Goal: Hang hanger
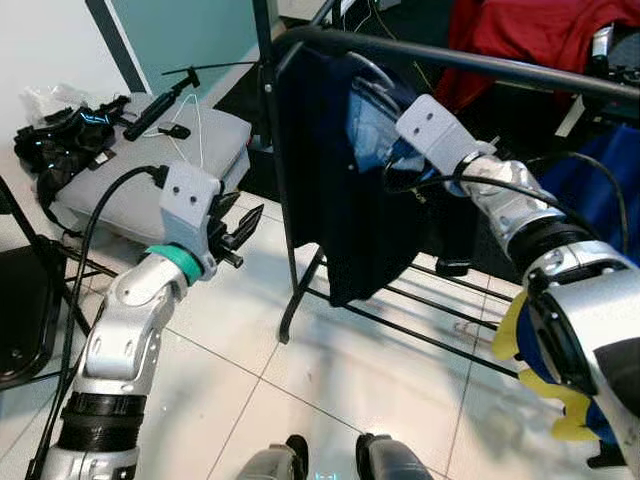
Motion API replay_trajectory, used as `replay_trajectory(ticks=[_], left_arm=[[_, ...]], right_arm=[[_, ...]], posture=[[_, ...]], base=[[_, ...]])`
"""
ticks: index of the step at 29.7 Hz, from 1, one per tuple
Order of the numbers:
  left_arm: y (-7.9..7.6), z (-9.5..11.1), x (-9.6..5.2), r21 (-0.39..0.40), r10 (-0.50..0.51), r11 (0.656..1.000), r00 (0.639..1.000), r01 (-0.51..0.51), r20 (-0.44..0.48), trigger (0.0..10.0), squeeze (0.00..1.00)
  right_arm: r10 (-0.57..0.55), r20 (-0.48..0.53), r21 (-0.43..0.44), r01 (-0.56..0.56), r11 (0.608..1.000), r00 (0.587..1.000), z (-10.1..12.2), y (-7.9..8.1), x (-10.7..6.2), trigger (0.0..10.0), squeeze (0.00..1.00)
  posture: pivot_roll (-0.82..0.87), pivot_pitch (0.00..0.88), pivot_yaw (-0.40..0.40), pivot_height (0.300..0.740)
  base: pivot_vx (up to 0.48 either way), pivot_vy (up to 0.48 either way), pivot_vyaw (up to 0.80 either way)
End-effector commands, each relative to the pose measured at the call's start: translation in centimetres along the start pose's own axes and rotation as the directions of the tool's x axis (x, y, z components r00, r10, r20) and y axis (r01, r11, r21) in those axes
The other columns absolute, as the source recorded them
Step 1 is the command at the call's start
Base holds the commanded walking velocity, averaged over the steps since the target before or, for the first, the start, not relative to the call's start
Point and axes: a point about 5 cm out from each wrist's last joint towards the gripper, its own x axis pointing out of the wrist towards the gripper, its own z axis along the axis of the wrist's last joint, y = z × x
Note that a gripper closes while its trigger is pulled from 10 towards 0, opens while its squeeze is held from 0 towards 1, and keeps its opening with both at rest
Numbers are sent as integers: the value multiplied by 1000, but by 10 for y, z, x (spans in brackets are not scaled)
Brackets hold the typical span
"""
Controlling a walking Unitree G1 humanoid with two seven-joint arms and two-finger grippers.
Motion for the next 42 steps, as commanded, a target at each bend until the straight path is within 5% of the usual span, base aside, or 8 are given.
replay_trajectory(ticks=[1, 4, 16, 21, 26, 28, 32, 42], left_arm=[[5, -3, -8, -2, 24, 1000, 1000, -24, -20, 10000, 0], [6, -3, -10, 0, 31, 1000, 999, -31, -23, 10000, 0], [2, -1, -5, -9, 13, 1000, 999, -13, -29, 10000, 0], [-1, -2, -4, -16, 4, 1000, 999, -5, -33, 10000, 0], [-1, -1, -3, -18, 3, 1000, 999, -4, -32, 10000, 0], [-2, -1, -4, -19, 5, 1000, 1000, -6, -30, 10000, 0], [-1, 1, -4, -19, 6, 1000, 1000, -7, -24, 10000, 0], [16, 24, -11, 46, -103, 994, 995, 103, 4, 10000, 0]], right_arm=[[63, -63, -149, -72, 986, 996, -9, 18, 1, 10000, 0], [46, -115, -349, -83, 933, 992, -15, 20, 1, 10000, 0], [-21, -168, -364, -43, 930, 985, -27, 1, -4, 10000, 0], [-143, -164, -524, 37, 851, 976, -29, -20, -8, 10000, 0], [-199, -135, -340, 143, 930, 971, -25, -31, -10, 10000, 0], [-218, -85, -24, 217, 976, 972, -17, -39, -11, 10000, 0], [-186, 21, 214, 177, 961, 982, -8, -39, -11, 10000, 0], [8, 238, 351, -94, 932, 971, -47, 12, -31, 10000, 0]], posture=[[74, 119, 51, 740], [71, 120, 55, 740], [34, 115, 73, 740], [31, 108, 76, 740], [31, 100, 75, 740], [28, 95, 73, 740], [21, 96, 72, 740], [-30, 112, 108, 740]], base=[[0, 0, 0], [0, 0, 0], [0, 0, 0], [0, 0, 0], [0, 0, 0], [0, 0, 0], [0, 0, 0], [0, 0, 0]])
